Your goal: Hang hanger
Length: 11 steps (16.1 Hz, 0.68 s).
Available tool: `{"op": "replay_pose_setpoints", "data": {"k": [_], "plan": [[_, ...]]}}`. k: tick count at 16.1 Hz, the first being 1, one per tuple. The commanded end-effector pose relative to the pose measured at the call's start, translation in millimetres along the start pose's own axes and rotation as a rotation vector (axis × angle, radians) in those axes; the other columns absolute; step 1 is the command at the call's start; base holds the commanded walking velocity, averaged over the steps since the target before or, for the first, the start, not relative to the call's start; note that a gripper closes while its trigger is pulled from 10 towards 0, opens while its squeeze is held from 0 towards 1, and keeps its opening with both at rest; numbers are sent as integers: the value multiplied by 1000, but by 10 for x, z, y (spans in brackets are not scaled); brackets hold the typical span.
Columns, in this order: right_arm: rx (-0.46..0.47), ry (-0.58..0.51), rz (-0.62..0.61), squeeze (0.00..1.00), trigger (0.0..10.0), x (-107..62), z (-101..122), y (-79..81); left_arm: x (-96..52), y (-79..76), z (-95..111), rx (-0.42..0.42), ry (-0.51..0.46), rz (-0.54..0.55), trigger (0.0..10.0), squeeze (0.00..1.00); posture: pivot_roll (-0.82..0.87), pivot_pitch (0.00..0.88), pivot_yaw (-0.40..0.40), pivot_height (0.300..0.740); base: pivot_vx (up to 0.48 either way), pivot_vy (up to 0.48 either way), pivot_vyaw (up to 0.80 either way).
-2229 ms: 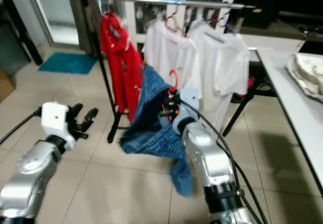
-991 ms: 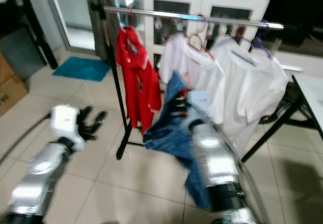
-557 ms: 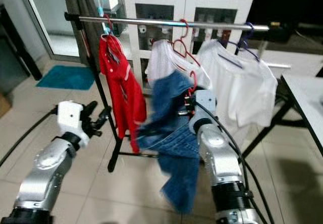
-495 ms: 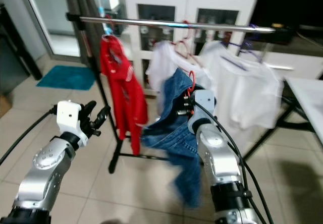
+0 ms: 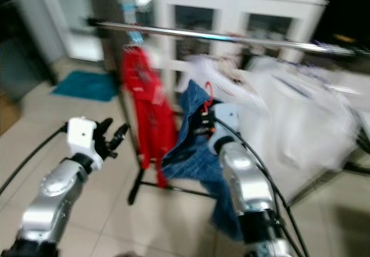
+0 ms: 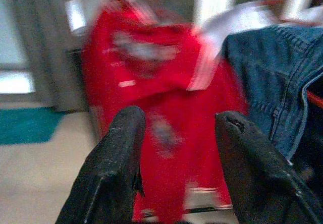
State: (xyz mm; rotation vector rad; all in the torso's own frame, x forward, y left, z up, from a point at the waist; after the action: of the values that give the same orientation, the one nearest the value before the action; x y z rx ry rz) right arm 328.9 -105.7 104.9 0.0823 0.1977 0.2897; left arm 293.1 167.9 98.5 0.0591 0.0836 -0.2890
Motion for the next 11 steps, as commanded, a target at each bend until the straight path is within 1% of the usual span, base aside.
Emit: {"op": "replay_pose_setpoints", "data": {"k": [1,2,3,4,6,9,10,11], "plan": [[-30,-80,9,0,10000,21,213,19,10,0,38,22,-4,-9,10000,0,37,0,19,740,394,0,0],[-35,-84,5,0,10000,20,230,13,7,-9,36,43,2,-22,10000,0,37,0,19,740,398,0,0],[-54,-91,-18,0,10000,23,276,-20,8,-42,42,101,15,-63,10000,0,39,0,17,740,394,0,0],[-79,-101,-47,0,10000,30,328,-61,14,-63,60,131,17,-88,10000,0,38,0,17,740,394,0,0],[-96,-105,-67,0,10000,34,349,-83,20,-70,79,131,12,-96,10000,0,37,0,19,740,388,0,0],[-172,-128,-131,0,10000,36,431,-159,29,-113,103,144,8,-132,10000,0,35,0,19,740,389,0,0],[-217,-150,-175,0,10000,33,483,-213,28,-134,112,144,9,-148,10000,0,35,0,19,740,386,0,0],[-225,-176,-214,0,10000,26,540,-271,28,-151,125,149,8,-161,10000,0,37,0,17,740,390,0,0]]}}
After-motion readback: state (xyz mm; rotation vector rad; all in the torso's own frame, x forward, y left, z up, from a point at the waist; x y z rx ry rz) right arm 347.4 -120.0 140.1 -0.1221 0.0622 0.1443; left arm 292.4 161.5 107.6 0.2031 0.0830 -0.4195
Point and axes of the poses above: a point about 5 cm out from each wrist's last joint towards the gripper, its own x axis pointing out of the wrist towards the gripper, its own z axis along the axis of the wrist's last joint, y = z × x, the point moved 2 cm from there along x, pointing out of the wrist towards the gripper, and after that the axes turned 1 degree about x, right-handed, at the moved point
